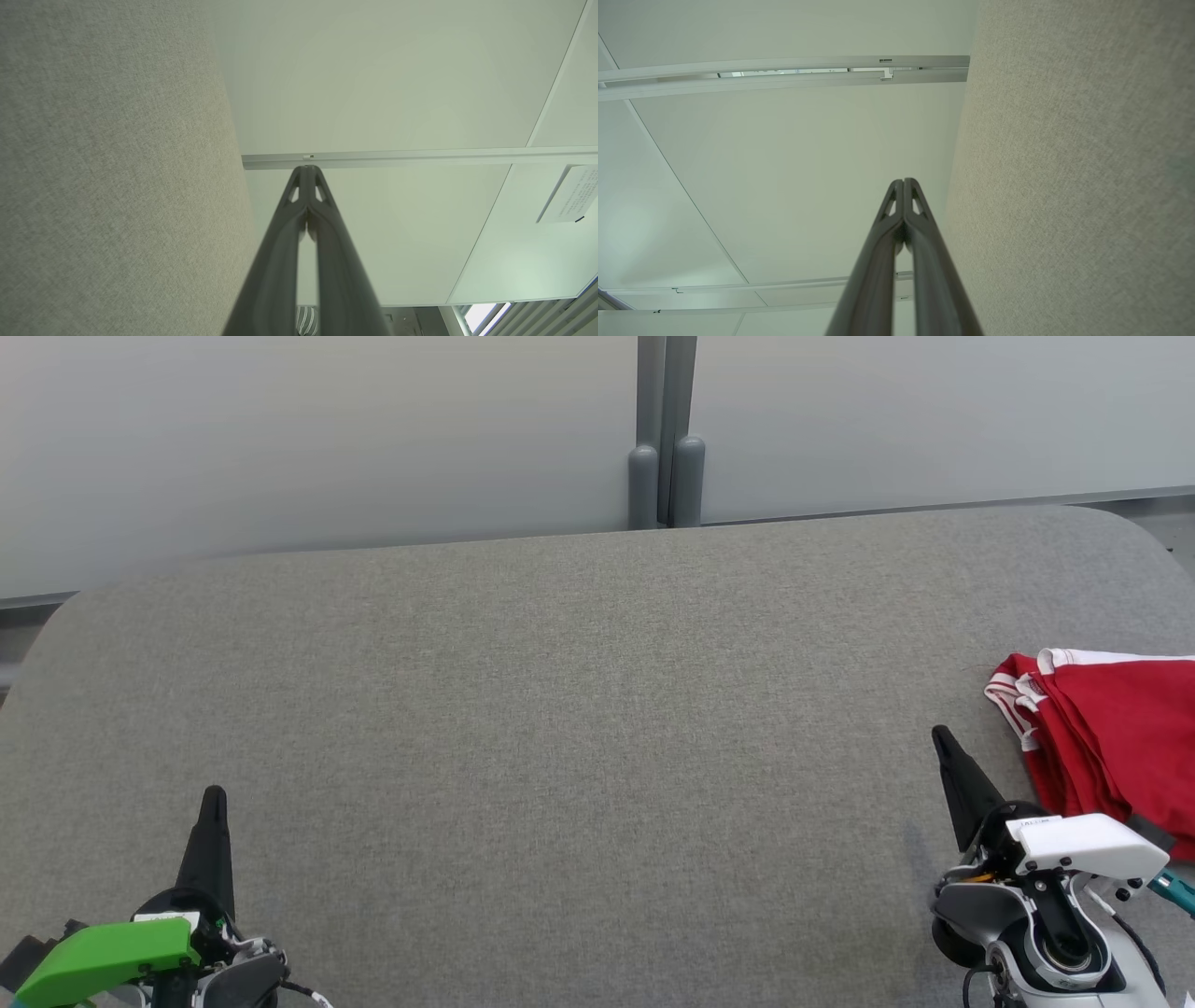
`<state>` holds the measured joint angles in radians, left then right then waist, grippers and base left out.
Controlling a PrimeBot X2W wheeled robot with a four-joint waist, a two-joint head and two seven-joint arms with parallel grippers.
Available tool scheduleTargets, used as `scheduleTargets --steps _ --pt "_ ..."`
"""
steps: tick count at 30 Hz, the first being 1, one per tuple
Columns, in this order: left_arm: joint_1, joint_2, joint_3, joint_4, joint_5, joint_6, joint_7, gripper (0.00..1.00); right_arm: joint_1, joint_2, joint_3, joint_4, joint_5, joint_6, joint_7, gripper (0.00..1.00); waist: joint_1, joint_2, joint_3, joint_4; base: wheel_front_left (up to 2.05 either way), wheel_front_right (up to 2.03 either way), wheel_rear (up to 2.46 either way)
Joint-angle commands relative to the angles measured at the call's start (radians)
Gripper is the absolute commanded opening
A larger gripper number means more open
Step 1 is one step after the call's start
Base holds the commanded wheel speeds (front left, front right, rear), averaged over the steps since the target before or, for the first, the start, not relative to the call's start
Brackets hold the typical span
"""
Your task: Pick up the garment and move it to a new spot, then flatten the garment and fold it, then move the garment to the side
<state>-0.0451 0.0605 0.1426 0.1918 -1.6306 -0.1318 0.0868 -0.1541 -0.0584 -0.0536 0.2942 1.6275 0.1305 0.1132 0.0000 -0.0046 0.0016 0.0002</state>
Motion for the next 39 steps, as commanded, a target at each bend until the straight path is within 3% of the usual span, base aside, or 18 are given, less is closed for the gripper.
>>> scheduleTargets --steps 1,39 --pt "-0.012 0.001 0.004 -0.003 0.001 -0.003 0.003 0.0 -0.011 -0.001 -0.003 0.002 -0.005 0.0 0.005 0.0 0.0 0.0046 0.0 0.0 0.0 0.0 0.0" --pt "-0.013 -0.002 0.007 -0.003 0.005 -0.003 0.005 0.0 -0.011 0.002 -0.008 0.002 -0.01 0.0 0.008 0.0 0.0 0.0046 0.0 0.0 0.0 0.0 0.0"
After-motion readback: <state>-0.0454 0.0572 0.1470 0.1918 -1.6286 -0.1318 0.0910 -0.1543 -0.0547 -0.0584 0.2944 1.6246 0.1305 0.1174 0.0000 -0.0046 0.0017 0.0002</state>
